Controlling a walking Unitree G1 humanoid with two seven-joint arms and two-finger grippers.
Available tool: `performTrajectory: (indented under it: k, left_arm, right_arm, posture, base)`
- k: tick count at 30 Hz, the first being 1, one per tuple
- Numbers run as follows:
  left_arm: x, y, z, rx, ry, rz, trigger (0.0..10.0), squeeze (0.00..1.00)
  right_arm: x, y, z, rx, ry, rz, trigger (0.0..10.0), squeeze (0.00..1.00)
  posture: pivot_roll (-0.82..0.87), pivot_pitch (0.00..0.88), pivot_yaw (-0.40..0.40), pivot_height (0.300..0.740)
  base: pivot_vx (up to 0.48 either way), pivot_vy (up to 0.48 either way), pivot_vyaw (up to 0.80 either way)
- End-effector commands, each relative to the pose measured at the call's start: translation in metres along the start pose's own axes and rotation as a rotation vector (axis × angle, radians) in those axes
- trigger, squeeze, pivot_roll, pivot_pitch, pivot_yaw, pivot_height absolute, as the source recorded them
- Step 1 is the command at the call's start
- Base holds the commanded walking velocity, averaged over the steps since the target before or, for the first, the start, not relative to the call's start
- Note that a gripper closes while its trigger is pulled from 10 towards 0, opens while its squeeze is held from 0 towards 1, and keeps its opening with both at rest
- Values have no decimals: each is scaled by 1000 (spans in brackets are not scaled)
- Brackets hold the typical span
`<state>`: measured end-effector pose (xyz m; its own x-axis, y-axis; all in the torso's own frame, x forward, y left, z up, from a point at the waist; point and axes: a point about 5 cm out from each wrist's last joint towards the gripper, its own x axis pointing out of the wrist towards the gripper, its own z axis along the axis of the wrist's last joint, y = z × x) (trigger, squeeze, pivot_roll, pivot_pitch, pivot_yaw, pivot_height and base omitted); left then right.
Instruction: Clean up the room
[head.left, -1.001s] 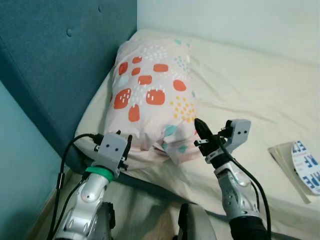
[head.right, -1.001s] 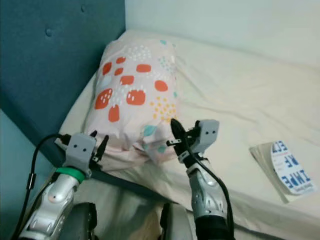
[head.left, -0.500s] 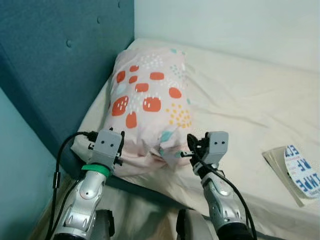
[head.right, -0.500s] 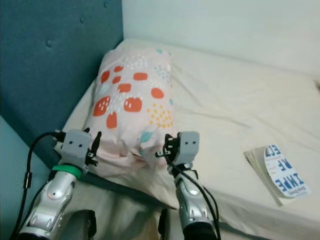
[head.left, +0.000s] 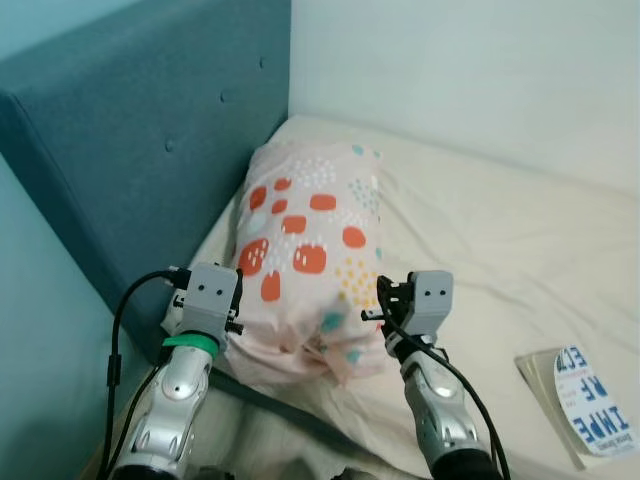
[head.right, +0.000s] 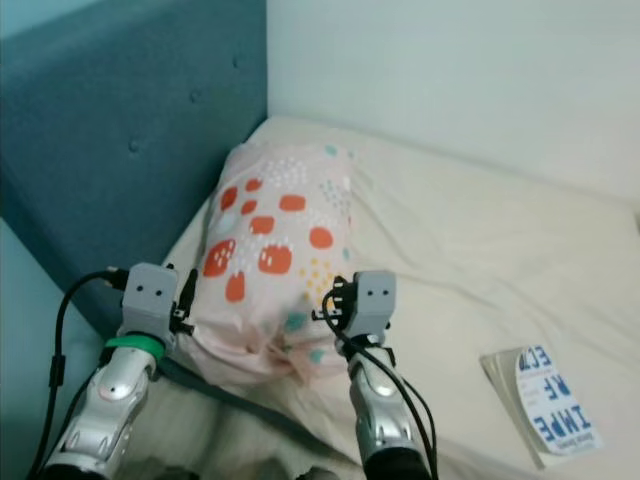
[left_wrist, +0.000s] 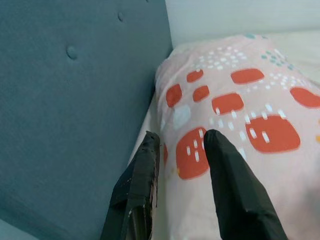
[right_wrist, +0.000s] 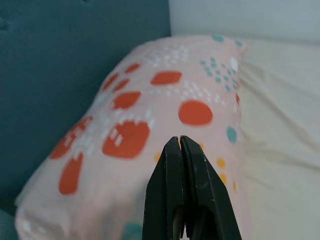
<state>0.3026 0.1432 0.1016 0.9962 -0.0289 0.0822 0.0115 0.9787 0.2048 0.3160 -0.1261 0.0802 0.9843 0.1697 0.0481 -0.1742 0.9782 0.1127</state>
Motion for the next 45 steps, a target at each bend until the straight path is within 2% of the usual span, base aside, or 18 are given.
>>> performTrajectory:
  k: [1, 7, 14, 18, 22, 45]
  left_arm:
    - [-1, -2, -7, -3, 33, -4, 10000, 0]
    - [-1, -3, -13, 1, 64, -6, 10000, 0]
    - [-2, -5, -26, -26, 137, -5, 10000, 0]
    - [-6, -2, -41, -42, 204, 24, 10000, 0]
    - [-7, -1, -44, -41, 217, 30, 10000, 0]
    - [-4, 0, -43, -19, 205, 25, 10000, 0]
  right_arm:
    - [-2, 1, -6, -10, 23, 2, 10000, 0]
    - [-2, -1, -10, -18, 54, 3, 10000, 0]
    - [-6, -6, -35, -83, 227, -11, 10000, 0]
    - [-8, -11, -41, -102, 263, -35, 10000, 0]
    - [-8, -14, -43, -94, 282, -43, 10000, 0]
    - [-6, -18, -50, -85, 343, -78, 10000, 0]
  posture:
    - [13, 0, -23, 740]
    - [11, 0, -22, 740]
    - [13, 0, -22, 740]
    - [11, 0, -21, 740]
    - [12, 0, -22, 740]
    - [28, 0, -22, 740]
  base:
    - [0, 0, 0]
    - [0, 0, 0]
    - [0, 0, 0]
    - [0, 0, 0]
    - [0, 0, 0]
    - [0, 0, -800]
